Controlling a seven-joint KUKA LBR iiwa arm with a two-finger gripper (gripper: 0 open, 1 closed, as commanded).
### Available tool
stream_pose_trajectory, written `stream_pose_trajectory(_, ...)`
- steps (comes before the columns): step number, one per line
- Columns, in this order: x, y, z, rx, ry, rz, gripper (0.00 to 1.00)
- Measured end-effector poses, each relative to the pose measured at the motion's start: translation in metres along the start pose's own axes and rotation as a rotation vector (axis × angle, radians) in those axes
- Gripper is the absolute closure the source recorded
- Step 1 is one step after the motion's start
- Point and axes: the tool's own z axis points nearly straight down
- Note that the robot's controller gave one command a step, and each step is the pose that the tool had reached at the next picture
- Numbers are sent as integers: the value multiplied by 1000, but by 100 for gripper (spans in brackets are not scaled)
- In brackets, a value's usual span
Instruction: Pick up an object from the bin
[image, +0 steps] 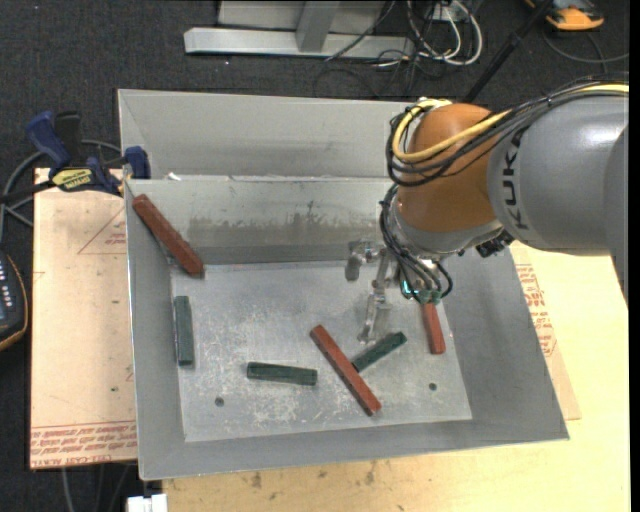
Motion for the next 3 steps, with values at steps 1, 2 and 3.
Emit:
stream_pose_trajectory(1, 34, -30, 79, -1, 2, 67, 0)
stream_pose_trajectory(2, 64, -15, 75, 0, -4, 6, 0)
stream_pose_trajectory(3, 0, -15, 81, 1, -12, -238, 0)
